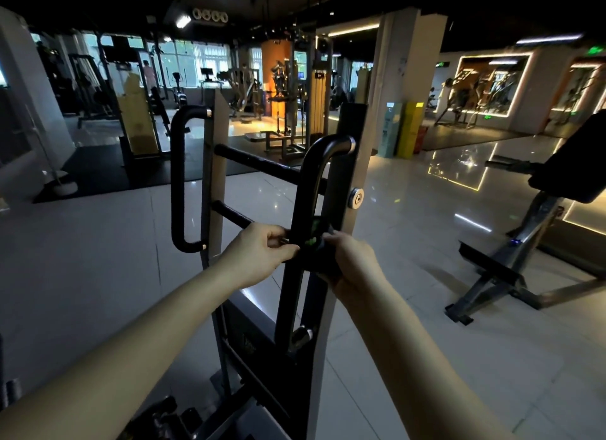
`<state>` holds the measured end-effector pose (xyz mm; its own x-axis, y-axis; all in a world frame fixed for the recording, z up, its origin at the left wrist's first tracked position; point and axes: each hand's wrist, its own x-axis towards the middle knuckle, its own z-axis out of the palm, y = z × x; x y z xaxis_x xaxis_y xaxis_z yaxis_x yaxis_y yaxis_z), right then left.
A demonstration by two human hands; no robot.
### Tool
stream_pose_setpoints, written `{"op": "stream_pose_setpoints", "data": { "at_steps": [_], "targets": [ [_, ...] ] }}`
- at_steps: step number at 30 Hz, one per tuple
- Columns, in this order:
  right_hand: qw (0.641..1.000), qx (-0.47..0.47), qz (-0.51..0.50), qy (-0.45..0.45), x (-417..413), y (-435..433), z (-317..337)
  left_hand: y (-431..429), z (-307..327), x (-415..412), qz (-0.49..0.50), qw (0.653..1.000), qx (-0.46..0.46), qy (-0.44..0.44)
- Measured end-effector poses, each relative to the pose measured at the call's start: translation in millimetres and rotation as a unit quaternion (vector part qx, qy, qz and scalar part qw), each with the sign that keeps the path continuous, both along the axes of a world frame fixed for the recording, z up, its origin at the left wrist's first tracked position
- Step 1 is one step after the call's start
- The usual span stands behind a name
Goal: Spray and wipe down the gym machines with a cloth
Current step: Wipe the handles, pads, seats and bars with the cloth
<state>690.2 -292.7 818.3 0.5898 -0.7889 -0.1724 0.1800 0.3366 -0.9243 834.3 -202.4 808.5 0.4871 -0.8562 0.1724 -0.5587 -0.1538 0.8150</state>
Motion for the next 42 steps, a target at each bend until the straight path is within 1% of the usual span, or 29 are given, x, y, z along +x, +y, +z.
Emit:
{"op": "stream_pose_setpoints", "data": {
  "at_steps": [2,4,6,8,9,11,13,14,15,17,19,21,22,23,24,26,27,28,29,30,31,32,34,35,36,37,38,40,42],
  "targets": [
    [0.997,-0.018,-0.023,-0.074,0,-6,32,-4,15,1,0.009,1.0,-0.009,-0.008],
    [0.987,-0.092,-0.046,-0.125,6,-12,53,-8,34,1,0.025,0.998,-0.05,-0.014],
    [0.972,-0.191,-0.084,-0.107,14,-7,54,-12,50,-2,0.024,0.995,-0.095,-0.002],
    [0.947,-0.29,-0.125,-0.065,18,3,31,-17,60,-4,0.013,0.993,-0.113,0.013],
    [0.937,-0.32,-0.135,-0.046,18,7,19,-19,62,-4,0.011,0.993,-0.113,0.012],
    [0.93,-0.343,-0.132,-0.021,14,7,4,-19,62,-7,0.014,0.994,-0.105,-0.003],
    [0.923,-0.362,-0.129,-0.023,13,-2,10,-17,61,-8,0.014,0.995,-0.104,-0.004],
    [0.912,-0.385,-0.139,-0.032,12,-9,19,-15,63,-9,0.01,0.995,-0.102,0.002],
    [0.896,-0.414,-0.156,-0.044,12,-16,32,-13,65,-11,0.009,0.995,-0.098,0.005],
    [0.854,-0.481,-0.193,-0.032,14,-33,63,-10,68,-14,0.008,0.996,-0.089,0.001],
    [0.808,-0.549,-0.21,0.03,21,-51,83,-8,71,-17,-0.001,0.996,-0.087,-0.002],
    [0.754,-0.607,-0.223,0.118,29,-59,85,-7,70,-19,0.0,0.996,-0.086,0.003],
    [0.733,-0.625,-0.229,0.141,32,-58,80,-7,69,-18,0.005,0.996,-0.087,0.007],
    [0.726,-0.631,-0.231,0.145,31,-55,74,-8,68,-17,0.008,0.996,-0.088,0.012],
    [0.734,-0.626,-0.225,0.137,28,-51,68,-8,66,-16,0.008,0.996,-0.088,0.014],
    [0.77,-0.598,-0.185,0.121,18,-48,62,-9,66,-15,0.008,0.996,-0.088,0.009],
    [0.778,-0.591,-0.172,0.124,14,-50,63,-9,68,-15,0.008,0.996,-0.088,0.004],
    [0.772,-0.597,-0.176,0.13,12,-54,67,-9,71,-14,0.005,0.996,-0.089,0.001],
    [0.751,-0.617,-0.192,0.133,11,-61,75,-10,75,-13,0.001,0.996,-0.087,-0.003],
    [0.718,-0.651,-0.207,0.134,12,-69,86,-10,79,-12,-0.004,0.997,-0.083,-0.008],
    [0.675,-0.693,-0.211,0.141,13,-76,99,-11,81,-11,-0.004,0.997,-0.078,-0.013],
    [0.62,-0.742,-0.199,0.16,16,-85,111,-12,83,-10,-0.004,0.997,-0.076,-0.015],
    [0.51,-0.813,-0.144,0.241,20,-106,129,-14,83,-9,0.003,0.997,-0.075,-0.012],
    [0.474,-0.824,-0.116,0.288,21,-113,134,-15,82,-10,0.008,0.997,-0.076,-0.009],
    [0.455,-0.825,-0.097,0.32,21,-118,135,-16,80,-10,0.013,0.997,-0.078,-0.006],
    [0.455,-0.822,-0.092,0.332,20,-120,131,-16,79,-10,0.015,0.997,-0.079,-0.002],
    [0.468,-0.816,-0.1,0.325,18,-120,124,-17,77,-10,0.014,0.996,-0.083,0.004],
    [0.508,-0.805,-0.144,0.269,11,-116,102,-18,73,-9,0.014,0.996,-0.092,0.012],
    [0.541,-0.786,-0.201,0.221,7,-108,77,-20,70,-10,0.019,0.995,-0.102,0.0]
  ]
}}
